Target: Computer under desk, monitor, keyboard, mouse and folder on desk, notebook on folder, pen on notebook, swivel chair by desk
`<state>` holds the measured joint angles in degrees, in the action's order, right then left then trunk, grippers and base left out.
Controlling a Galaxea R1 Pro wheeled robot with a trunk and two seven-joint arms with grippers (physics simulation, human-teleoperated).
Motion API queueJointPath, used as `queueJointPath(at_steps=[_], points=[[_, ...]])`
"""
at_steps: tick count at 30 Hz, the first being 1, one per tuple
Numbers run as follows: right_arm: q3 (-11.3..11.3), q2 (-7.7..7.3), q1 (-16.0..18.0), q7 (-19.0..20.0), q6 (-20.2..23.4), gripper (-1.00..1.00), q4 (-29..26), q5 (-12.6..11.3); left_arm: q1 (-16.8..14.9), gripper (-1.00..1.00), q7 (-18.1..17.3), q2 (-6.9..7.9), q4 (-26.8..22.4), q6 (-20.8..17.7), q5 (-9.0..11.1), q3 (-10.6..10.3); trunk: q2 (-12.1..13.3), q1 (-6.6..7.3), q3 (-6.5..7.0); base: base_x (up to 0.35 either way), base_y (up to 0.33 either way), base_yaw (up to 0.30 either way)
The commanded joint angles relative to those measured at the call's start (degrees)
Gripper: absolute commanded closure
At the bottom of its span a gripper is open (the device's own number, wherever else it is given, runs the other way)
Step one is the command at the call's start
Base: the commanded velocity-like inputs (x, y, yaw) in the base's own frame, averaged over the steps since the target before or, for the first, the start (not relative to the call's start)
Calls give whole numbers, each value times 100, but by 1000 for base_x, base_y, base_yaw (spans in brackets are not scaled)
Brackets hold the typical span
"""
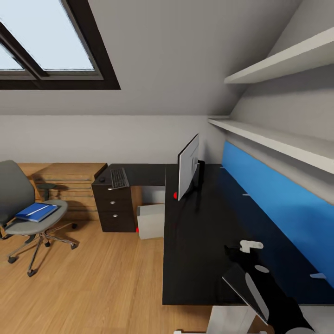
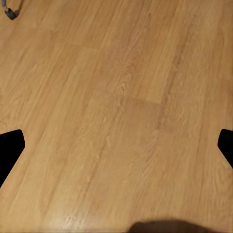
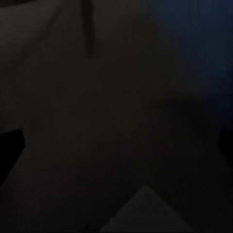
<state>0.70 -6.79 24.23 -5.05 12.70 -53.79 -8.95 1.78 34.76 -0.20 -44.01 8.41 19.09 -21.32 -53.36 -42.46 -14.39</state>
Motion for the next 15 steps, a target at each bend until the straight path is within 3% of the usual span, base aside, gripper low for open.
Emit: queueJointPath(at_steps=[1, 2, 6, 10, 12, 15], points=[[10, 0, -138, -35, 175, -100, -274, -61, -2, -100, 22, 4, -4, 38, 61, -22, -4, -2, -6, 0, 0, 0], [9, 6, -333, -40, 420, -100, -670, -73, -2, -100, 22, 3, -4, 38, 61, -25, -4, -2, -6, 0, 0, 0], [9, 22, -639, -46, 904, -100, -1416, -178, -2, -100, 23, 9, -3, 42, 60, -24, -4, -2, -6, 0, 0, 0], [9, 31, -720, -48, 1061, -100, -1609, -335, -2, -100, 23, 10, -3, 44, 60, -21, -4, -2, -6, 0, 0, 0], [2, 30, -769, -48, 1242, -100, -1727, -677, -2, -100, 22, 11, -2, 135, 60, -14, -4, -2, -6, -83, 0, 0], [-2, 32, -774, -48, 1281, -100, -1748, -763, -2, -100, 22, 12, -2, 160, 60, -13, -4, -2, -6, -225, 0, 0]])
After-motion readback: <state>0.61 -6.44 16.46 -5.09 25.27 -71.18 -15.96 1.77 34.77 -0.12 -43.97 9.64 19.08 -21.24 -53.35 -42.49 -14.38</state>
